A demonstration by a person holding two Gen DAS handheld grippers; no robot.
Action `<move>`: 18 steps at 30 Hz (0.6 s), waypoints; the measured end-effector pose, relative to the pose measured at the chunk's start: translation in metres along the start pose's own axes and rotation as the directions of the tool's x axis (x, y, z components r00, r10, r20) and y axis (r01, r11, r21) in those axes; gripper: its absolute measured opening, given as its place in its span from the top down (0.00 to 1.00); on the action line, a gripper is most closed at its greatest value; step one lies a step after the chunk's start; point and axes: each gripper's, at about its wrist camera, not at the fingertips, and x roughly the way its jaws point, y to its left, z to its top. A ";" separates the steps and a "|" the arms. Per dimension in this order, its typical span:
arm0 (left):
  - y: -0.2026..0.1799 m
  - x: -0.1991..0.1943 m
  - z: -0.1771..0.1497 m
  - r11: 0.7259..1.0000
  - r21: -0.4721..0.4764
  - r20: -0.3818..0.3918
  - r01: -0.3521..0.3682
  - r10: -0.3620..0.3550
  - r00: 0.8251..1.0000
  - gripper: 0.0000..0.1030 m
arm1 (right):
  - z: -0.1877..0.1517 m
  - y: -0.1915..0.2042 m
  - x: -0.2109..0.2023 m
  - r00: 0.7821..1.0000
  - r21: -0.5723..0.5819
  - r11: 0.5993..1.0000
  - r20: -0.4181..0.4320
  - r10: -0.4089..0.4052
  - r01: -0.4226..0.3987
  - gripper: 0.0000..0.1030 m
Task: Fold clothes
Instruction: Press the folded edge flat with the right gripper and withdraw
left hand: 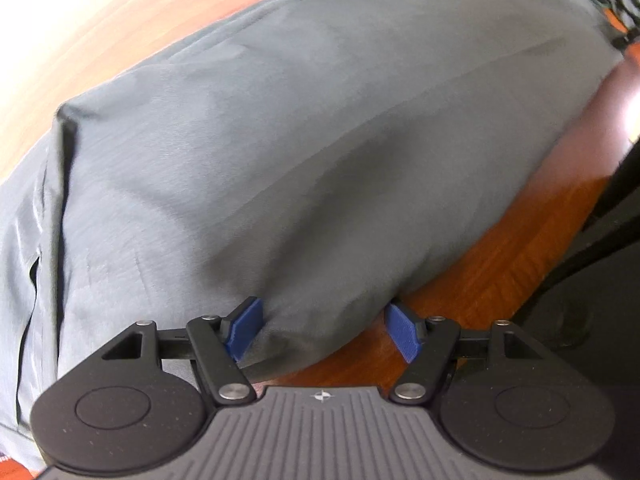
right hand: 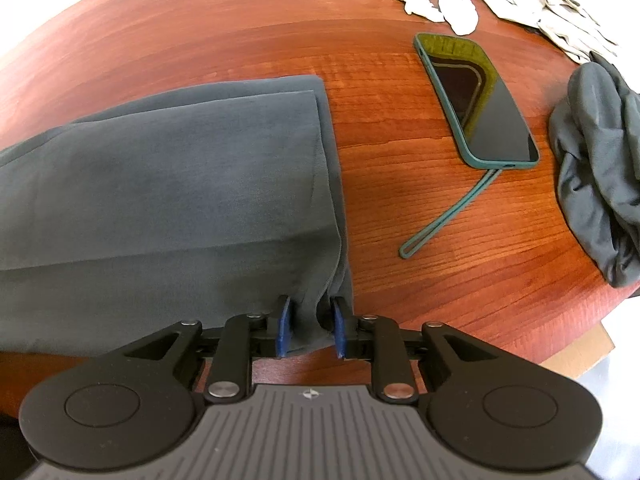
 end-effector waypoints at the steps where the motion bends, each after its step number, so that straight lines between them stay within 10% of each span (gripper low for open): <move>1: 0.000 -0.005 0.000 1.000 -0.020 0.014 -0.008 0.008 1.000 0.33 | 0.000 0.000 -0.002 1.000 -0.013 1.000 0.006 0.000 0.000 0.72; 18: -0.008 -0.031 0.061 0.957 -0.290 0.189 0.018 0.039 0.981 0.33 | 0.090 -0.003 -0.028 0.980 -0.335 0.936 0.123 0.159 -0.109 0.60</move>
